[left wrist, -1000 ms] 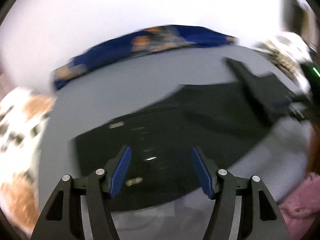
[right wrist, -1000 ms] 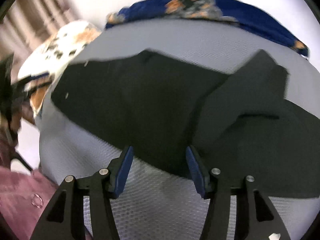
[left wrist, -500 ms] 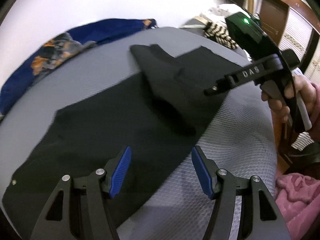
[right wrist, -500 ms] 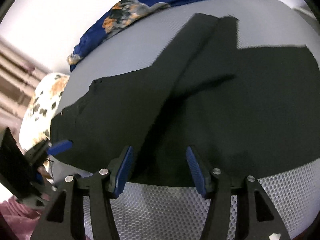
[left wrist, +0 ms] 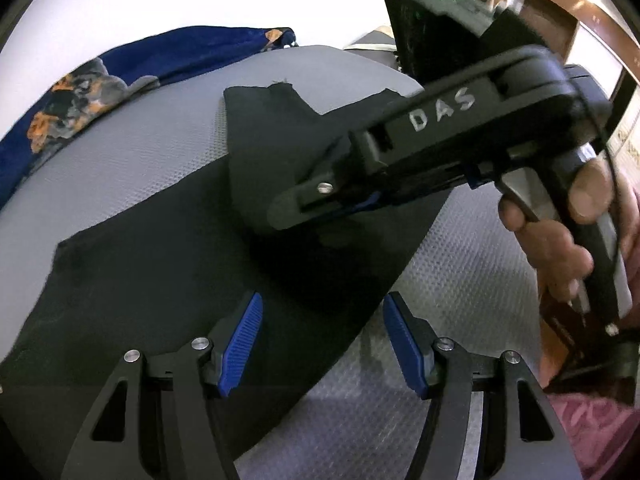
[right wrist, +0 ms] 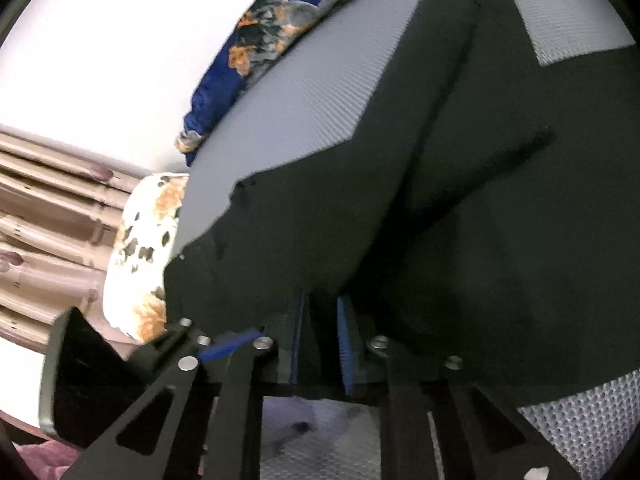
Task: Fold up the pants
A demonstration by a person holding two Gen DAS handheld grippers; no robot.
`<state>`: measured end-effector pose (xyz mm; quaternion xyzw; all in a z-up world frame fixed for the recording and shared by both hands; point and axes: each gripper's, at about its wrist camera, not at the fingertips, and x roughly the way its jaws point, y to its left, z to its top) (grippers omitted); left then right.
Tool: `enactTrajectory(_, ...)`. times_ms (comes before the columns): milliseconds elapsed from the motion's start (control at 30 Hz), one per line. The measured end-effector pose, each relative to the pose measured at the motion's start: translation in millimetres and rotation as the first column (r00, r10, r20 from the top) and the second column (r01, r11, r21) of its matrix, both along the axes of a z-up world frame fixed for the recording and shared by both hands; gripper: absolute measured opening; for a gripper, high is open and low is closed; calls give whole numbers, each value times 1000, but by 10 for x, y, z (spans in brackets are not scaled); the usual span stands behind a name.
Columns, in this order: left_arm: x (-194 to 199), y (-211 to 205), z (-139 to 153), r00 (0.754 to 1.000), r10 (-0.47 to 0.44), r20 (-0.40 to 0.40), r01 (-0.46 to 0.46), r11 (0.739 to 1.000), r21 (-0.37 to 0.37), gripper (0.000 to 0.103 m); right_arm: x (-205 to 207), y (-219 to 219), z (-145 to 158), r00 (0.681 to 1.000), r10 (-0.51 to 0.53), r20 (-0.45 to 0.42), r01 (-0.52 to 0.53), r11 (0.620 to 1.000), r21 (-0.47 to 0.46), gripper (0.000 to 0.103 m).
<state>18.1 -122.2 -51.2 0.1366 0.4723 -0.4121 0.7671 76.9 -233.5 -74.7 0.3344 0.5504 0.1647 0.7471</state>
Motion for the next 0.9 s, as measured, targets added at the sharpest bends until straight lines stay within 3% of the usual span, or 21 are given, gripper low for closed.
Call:
enactTrajectory(67,33,-82,-60,1000,5,-12,-5,1000,17,60,35,17,30,1000,14,7,-14,1000,7,14)
enactTrajectory(167,80,-189,-177,999,-3,-50,5,999,48,13,87,-26,41,1000,14,16,-14,1000,-17,16)
enactTrajectory(200,101,-214,-229,997,-3,-76,8,998,66,9,115,-53,31,1000,8,12,-7,999,-35,17)
enactTrajectory(433,123,-204,-254,994,0,-110,4,999,38,8,650,-493,-115,999,-44,8,45,995,-87,21)
enactTrajectory(533,136,-194,-260,993,7,-120,-4,1000,30,8,978,-725,-188,995,-96,-2,96,993,-67,21)
enactTrajectory(633,114,-191,-265,992,9,-122,-5,1000,28,8,1271,-950,-268,989,-147,-2,145,980,-135,26)
enactTrajectory(733,102,-186,-272,990,14,-138,-12,1000,21,8,1504,-1178,-384,980,-200,-22,195,971,-136,26)
enactTrajectory(900,142,-184,-310,985,25,-170,-23,1000,14,8,1802,-1503,-494,957,-288,-24,286,957,-54,24)
